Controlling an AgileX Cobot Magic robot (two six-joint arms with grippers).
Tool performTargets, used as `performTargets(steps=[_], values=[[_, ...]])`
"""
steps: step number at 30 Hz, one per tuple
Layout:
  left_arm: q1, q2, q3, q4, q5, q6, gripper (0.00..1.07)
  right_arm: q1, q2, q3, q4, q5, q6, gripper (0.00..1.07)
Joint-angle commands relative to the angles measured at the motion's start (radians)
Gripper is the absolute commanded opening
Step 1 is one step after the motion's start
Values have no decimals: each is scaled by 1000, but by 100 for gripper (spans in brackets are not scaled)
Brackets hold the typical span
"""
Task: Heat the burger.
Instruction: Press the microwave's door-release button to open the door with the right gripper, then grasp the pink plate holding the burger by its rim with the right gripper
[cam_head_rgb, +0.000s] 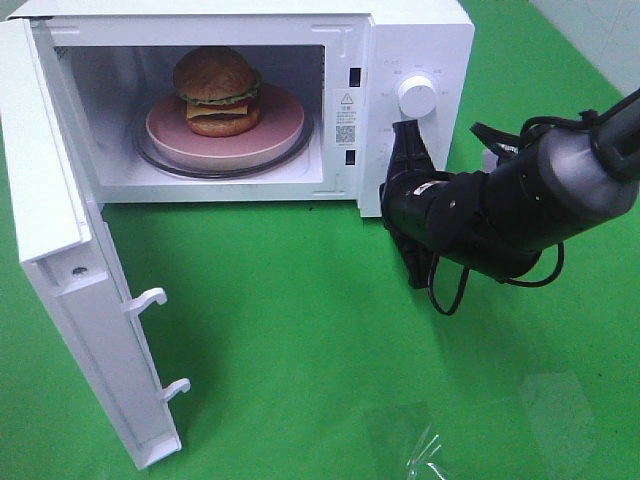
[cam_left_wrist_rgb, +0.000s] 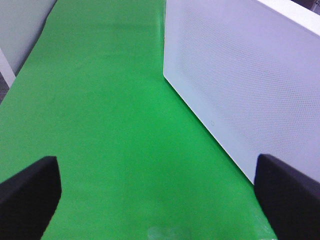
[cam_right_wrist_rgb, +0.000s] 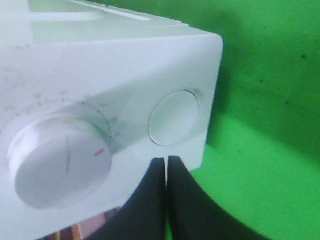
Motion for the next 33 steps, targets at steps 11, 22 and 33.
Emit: performTargets(steps=[11, 22, 33], values=[[4, -21, 3, -5, -7, -2, 98, 3, -200, 106, -50, 289, -502, 1], [4, -21, 3, -5, -7, -2, 98, 2, -312, 90, -428, 512, -598, 2], [4, -21, 3, -5, -7, -2, 98, 2, -327, -23, -803, 924, -615, 2]])
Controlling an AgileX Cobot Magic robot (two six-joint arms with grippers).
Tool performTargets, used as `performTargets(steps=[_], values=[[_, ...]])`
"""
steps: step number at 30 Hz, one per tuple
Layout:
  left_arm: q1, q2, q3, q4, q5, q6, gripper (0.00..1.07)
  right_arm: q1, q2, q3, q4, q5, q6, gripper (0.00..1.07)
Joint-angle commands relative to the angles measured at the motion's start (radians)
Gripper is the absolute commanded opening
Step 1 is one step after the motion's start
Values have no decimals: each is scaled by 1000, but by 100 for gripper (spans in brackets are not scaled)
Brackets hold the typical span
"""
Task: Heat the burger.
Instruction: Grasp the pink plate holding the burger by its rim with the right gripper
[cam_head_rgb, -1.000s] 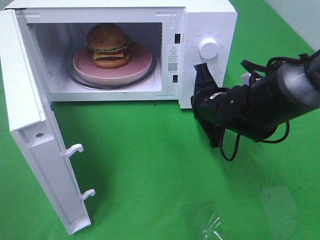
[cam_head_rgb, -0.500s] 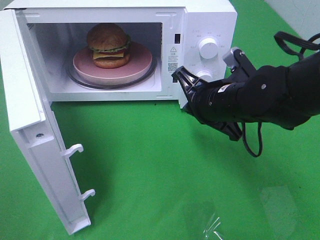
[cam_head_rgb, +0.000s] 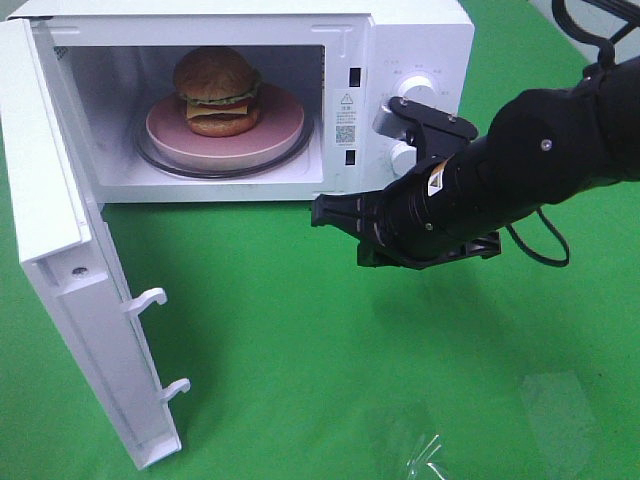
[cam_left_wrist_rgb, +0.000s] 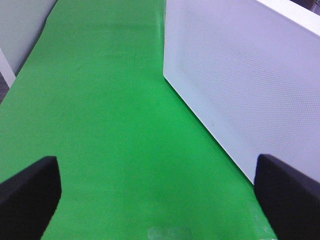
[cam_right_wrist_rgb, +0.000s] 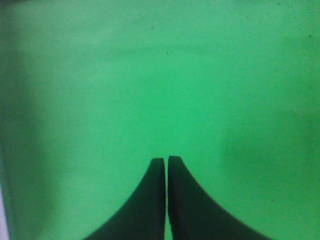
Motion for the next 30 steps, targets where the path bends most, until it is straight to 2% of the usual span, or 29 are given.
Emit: performTargets(steps=[1, 7, 8, 12, 13, 16, 17, 20, 21, 23, 24, 25, 26, 28, 29, 30], values=[[4, -21, 3, -5, -7, -2, 98, 2, -19, -70, -156, 203, -45, 2], [4, -21, 3, -5, -7, -2, 98, 3, -19, -150, -202, 425, -157, 3], [4, -21, 3, -5, -7, -2, 98, 3, -19, -185, -202, 503, -235, 3], [4, -21, 3, -5, -7, -2, 98, 3, -19, -223, -202, 591, -333, 3], [4, -21, 3, -5, -7, -2, 98, 4, -19, -246, -201, 624, -419, 3], [4, -21, 3, -5, -7, -2, 98, 5, -19, -265, -200, 644, -505, 3], [4, -21, 3, -5, -7, -2, 98, 5, -19, -286, -198, 657, -617, 4], [4, -21, 3, -5, -7, -2, 98, 5, -19, -302, -199, 661, -729, 4], [4, -21, 3, -5, -7, -2, 98, 5, -19, -312, -199, 647, -871, 4], [4, -21, 3, -5, -7, -2, 98, 5, -19, -315, -199, 643, -939, 4], [4, -21, 3, -5, -7, -2, 98, 5, -19, -315, -201, 606, -1134, 5], [4, -21, 3, -5, -7, -2, 98, 5, -19, -315, -201, 606, -1134, 5], [4, -21, 3, -5, -7, -2, 98, 5, -19, -315, -199, 574, -1291, 6], [4, -21, 3, -5, -7, -2, 98, 5, -19, -315, -199, 564, -1334, 6], [4, -21, 3, -5, -7, -2, 98, 5, -19, -315, -200, 542, -1477, 8], [4, -21, 3, -5, -7, -2, 98, 5, -19, -315, -200, 542, -1477, 8]])
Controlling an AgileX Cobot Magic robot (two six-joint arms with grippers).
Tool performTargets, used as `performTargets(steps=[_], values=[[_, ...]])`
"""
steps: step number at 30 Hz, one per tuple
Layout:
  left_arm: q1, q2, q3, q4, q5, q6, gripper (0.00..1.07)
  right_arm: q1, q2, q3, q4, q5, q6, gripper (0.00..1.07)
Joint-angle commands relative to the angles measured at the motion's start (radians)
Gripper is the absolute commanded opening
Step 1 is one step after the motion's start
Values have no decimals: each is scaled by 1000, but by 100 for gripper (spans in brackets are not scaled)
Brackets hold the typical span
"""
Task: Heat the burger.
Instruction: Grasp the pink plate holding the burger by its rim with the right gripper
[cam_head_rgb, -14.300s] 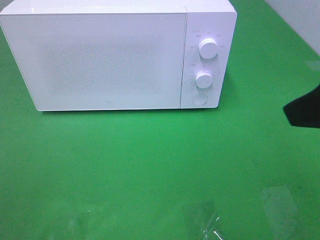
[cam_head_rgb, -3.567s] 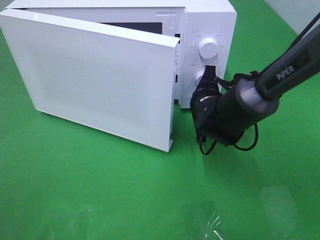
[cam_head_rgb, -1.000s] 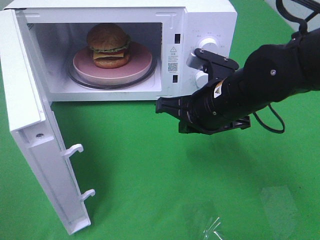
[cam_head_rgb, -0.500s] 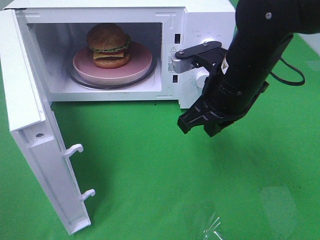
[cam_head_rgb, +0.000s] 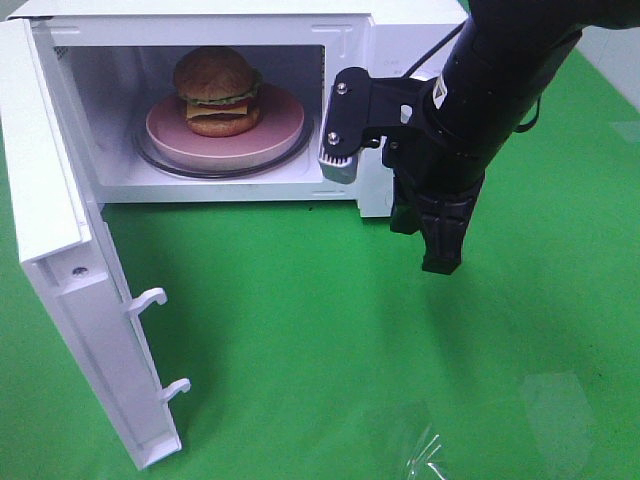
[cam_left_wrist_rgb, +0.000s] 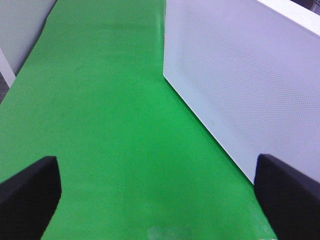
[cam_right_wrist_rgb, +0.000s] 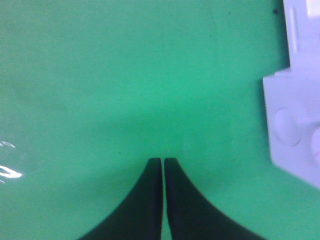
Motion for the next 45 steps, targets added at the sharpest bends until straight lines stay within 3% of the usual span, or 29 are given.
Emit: performTargets(steps=[1, 11, 14, 15, 16, 17, 18, 20, 23, 27, 45], values=[[4, -21, 3, -5, -7, -2, 98, 5, -8, -5, -2, -43, -322, 9], [4, -21, 3, -5, -7, -2, 98, 5, -8, -5, -71, -167, -472, 21], [4, -21, 3, -5, -7, -2, 98, 5, -8, -5, -128, -222, -472, 31], [4, -21, 3, -5, -7, -2, 98, 8, -8, -5, -135, -266, -472, 38], [4, -21, 3, -5, -7, -2, 98, 8, -8, -5, -135, -266, -472, 38], [4, -21, 3, -5, -7, -2, 98, 16, -8, -5, -138, -313, -471, 46], [4, -21, 3, -5, -7, -2, 98, 16, -8, -5, -138, -313, -471, 46], [4, -21, 3, -5, -7, -2, 98, 38, -6, -5, -138, -366, -450, 64], [4, -21, 3, -5, -7, -2, 98, 41, -3, -5, -138, -376, -443, 68], [4, -21, 3, -5, -7, -2, 98, 51, 31, -12, -157, -404, -360, 84], [4, -21, 3, -5, -7, -2, 98, 109, 203, -180, -212, -396, -299, 82]])
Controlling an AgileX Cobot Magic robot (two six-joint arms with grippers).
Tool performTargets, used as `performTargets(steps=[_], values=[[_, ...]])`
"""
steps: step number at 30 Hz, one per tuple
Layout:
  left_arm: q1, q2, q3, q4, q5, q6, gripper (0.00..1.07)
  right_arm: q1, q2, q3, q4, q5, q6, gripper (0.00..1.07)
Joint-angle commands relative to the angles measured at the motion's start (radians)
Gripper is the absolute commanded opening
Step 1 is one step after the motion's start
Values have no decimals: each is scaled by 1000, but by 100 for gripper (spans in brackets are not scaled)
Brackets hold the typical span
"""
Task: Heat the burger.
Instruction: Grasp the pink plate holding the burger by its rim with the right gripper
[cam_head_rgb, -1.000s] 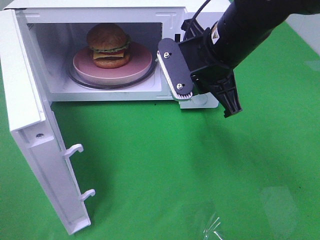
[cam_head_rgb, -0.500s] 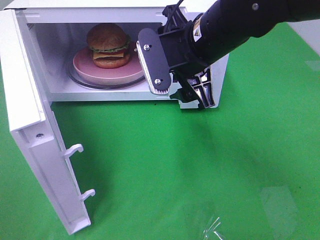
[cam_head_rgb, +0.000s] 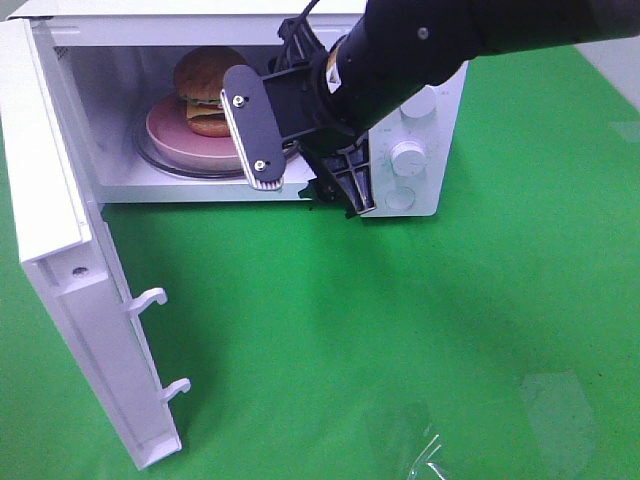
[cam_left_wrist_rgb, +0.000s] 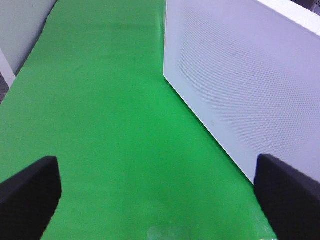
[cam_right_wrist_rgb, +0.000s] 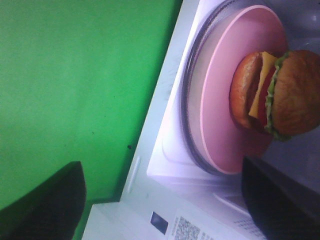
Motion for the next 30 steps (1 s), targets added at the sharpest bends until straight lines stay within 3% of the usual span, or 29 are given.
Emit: performTargets(steps=[1, 30], values=[[4, -21, 3, -5, -7, -2, 98, 11, 62, -62, -8, 2, 15, 82], [4, -21, 3, -5, -7, -2, 98, -27, 329, -332, 9, 26, 41, 81]])
